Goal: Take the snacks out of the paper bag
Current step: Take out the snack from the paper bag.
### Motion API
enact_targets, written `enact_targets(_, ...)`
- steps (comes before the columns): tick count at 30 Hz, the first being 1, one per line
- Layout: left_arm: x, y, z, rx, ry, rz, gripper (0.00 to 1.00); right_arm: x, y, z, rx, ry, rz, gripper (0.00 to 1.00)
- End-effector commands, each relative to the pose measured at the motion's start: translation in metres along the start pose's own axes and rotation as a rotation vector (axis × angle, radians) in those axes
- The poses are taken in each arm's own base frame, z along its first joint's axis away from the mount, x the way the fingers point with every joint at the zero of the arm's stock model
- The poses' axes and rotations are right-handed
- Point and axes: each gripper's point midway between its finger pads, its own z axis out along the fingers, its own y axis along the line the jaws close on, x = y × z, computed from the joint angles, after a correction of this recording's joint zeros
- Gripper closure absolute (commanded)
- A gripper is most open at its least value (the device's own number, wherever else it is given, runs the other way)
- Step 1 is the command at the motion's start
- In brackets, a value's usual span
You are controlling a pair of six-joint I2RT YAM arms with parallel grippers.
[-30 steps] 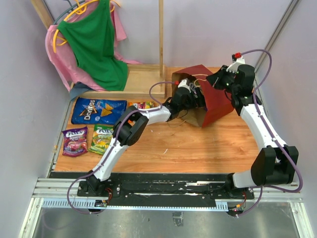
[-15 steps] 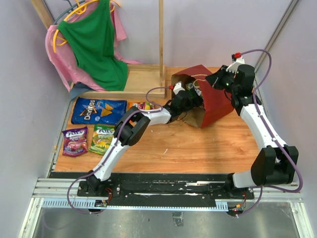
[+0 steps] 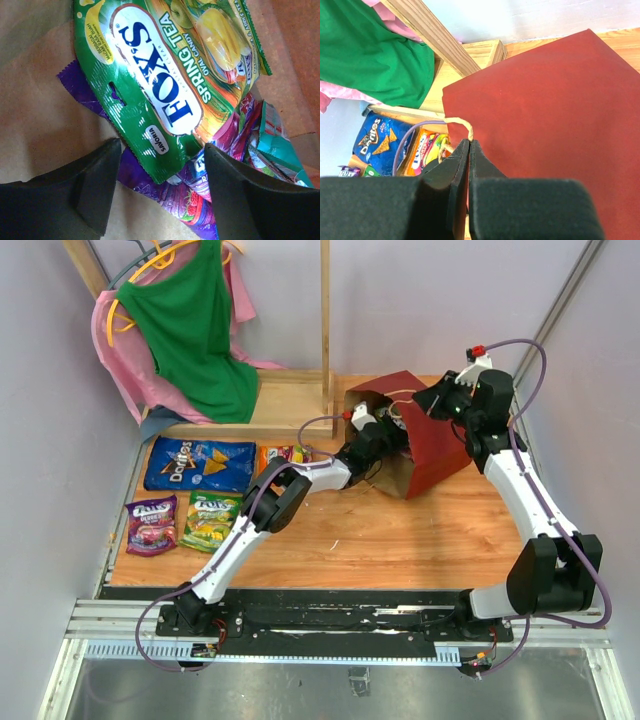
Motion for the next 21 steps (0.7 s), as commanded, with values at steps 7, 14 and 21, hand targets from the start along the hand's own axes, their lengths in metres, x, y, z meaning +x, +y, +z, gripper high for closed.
enact_targets(7, -0.031, -0.032, -0.001, 0.118, -0.098, -0.012, 0.79, -0.002, 0.013, 0.002, -0.045, -0.017, -0.017, 0.99)
enact_targets(14, -0.065, -0.055, -0.021, 0.185, -0.162, 0.1, 0.99, -0.003, 0.017, 0.001, -0.055, -0.018, -0.018, 0.99)
enact_targets(21, -0.101, -0.079, -0.065, 0.257, -0.227, 0.182, 0.99, -0.004, 0.017, 0.0, -0.053, -0.02, -0.017, 0.99)
